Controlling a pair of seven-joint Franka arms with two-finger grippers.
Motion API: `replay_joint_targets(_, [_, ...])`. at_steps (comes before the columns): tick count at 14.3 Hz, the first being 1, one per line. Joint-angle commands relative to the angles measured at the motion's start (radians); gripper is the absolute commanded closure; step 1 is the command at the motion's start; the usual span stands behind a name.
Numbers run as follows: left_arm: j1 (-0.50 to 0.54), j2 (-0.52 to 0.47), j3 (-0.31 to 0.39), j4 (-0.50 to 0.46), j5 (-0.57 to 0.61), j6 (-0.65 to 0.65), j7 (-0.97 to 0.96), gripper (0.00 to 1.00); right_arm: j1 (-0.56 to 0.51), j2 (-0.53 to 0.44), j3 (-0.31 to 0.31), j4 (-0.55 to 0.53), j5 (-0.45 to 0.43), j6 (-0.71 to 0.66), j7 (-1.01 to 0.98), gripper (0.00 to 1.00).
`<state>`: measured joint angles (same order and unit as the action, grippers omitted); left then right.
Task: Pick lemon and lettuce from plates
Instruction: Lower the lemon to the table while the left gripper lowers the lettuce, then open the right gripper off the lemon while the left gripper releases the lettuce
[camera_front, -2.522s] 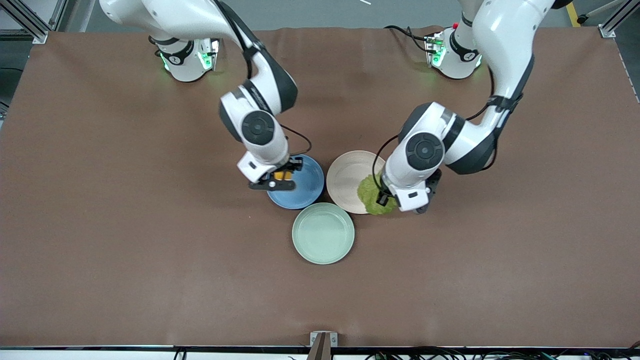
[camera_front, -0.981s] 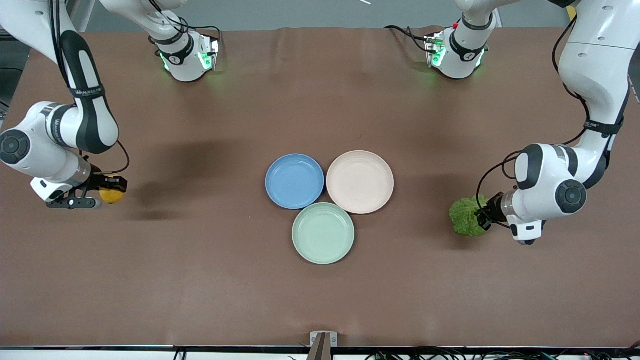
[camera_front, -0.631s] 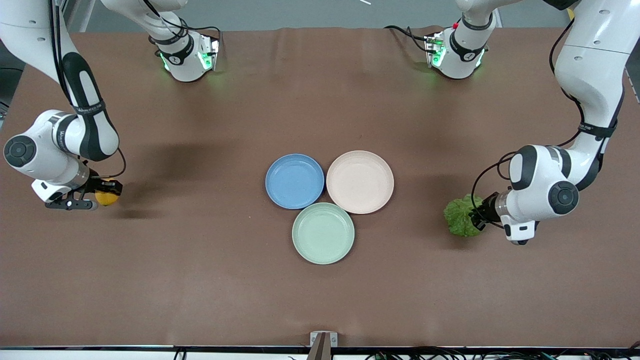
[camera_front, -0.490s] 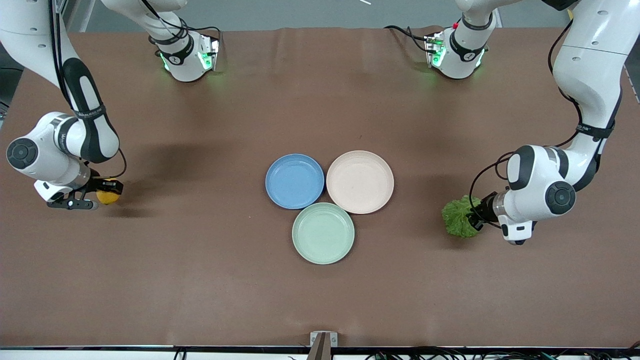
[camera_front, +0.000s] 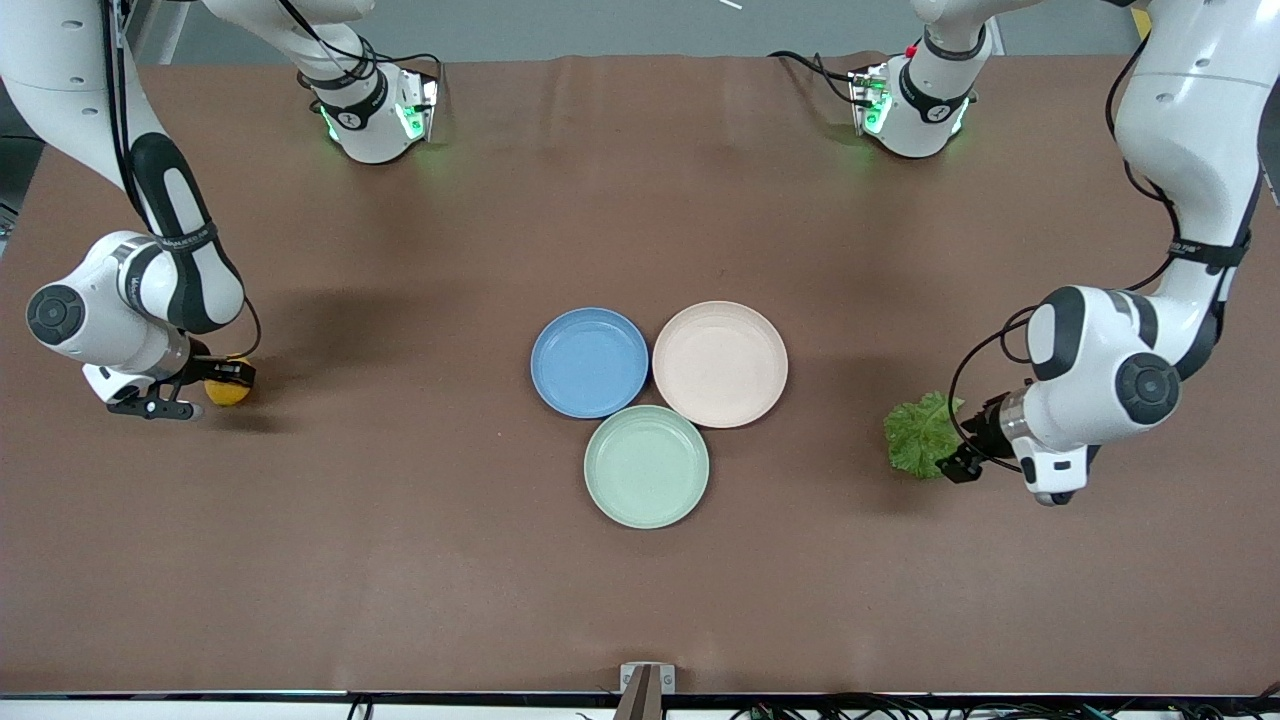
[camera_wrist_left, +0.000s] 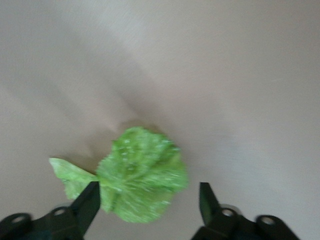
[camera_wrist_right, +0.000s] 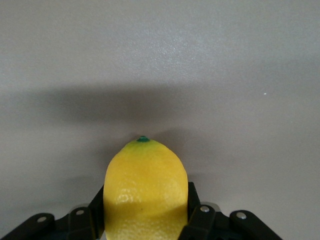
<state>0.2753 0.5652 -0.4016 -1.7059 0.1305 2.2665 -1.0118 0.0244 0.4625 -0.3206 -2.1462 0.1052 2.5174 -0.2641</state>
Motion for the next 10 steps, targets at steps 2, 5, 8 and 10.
replay_joint_targets(2, [0.004,-0.086,-0.016,0.072,0.005,-0.1,0.128,0.0,-0.011,-0.007,0.041,0.0,0.096,0.004,-0.014,0.82])
replay_joint_targets(5, [0.009,-0.126,-0.016,0.172,0.009,-0.284,0.267,0.0,-0.002,-0.022,0.046,0.009,0.096,-0.023,-0.015,0.02])
replay_joint_targets(8, [0.012,-0.206,-0.008,0.196,0.009,-0.383,0.358,0.0,0.008,-0.146,0.044,0.113,0.09,-0.298,-0.014,0.0])
replay_joint_targets(10, [0.013,-0.241,-0.003,0.216,0.009,-0.464,0.421,0.0,0.015,-0.203,0.04,0.266,0.076,-0.571,-0.006,0.0])
